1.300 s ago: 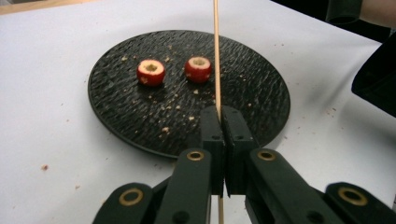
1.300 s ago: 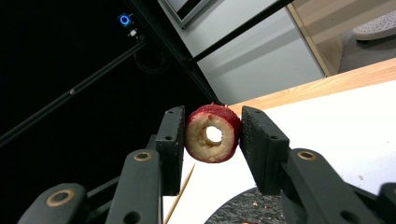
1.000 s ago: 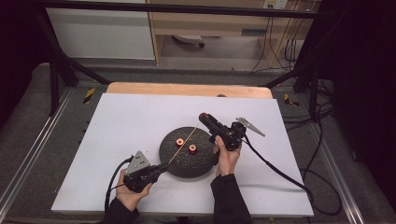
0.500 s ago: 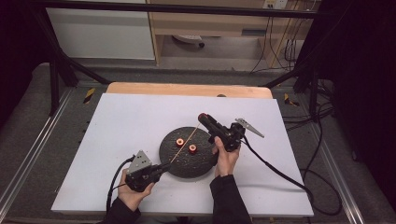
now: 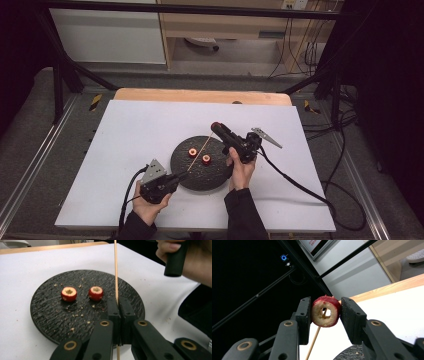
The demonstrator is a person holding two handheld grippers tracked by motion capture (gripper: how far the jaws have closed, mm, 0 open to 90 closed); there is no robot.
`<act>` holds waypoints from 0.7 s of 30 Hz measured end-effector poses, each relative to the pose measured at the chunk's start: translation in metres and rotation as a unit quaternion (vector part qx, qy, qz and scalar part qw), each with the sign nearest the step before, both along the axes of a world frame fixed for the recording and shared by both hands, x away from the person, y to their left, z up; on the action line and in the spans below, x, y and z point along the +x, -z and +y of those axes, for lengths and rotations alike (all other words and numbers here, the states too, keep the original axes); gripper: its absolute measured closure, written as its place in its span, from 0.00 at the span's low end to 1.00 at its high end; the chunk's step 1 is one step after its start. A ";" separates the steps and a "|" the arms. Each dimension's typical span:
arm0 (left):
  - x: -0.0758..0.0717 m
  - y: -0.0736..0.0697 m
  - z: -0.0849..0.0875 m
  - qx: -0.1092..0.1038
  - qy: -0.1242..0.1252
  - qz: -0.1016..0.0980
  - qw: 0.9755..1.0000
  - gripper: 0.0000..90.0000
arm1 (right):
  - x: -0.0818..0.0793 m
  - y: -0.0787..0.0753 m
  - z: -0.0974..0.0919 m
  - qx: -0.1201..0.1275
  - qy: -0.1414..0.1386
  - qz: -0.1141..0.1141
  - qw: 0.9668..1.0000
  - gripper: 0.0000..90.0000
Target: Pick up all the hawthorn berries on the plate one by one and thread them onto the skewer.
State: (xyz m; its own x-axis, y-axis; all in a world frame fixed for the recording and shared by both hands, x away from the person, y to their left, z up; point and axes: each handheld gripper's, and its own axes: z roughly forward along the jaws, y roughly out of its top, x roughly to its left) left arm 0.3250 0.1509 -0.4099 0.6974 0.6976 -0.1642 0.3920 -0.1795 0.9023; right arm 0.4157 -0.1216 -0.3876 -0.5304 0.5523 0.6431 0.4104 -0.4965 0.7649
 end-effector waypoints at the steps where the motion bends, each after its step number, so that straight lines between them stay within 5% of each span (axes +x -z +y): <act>1: 0.001 -0.001 -0.001 -0.001 -0.001 0.000 1.000 0.98 | 0.000 0.000 0.000 0.001 -0.001 0.001 1.000 0.69; 21: 0.025 -0.014 -0.021 -0.011 -0.007 0.012 1.000 0.98 | -0.008 0.008 0.007 -0.018 -0.027 0.010 0.999 0.69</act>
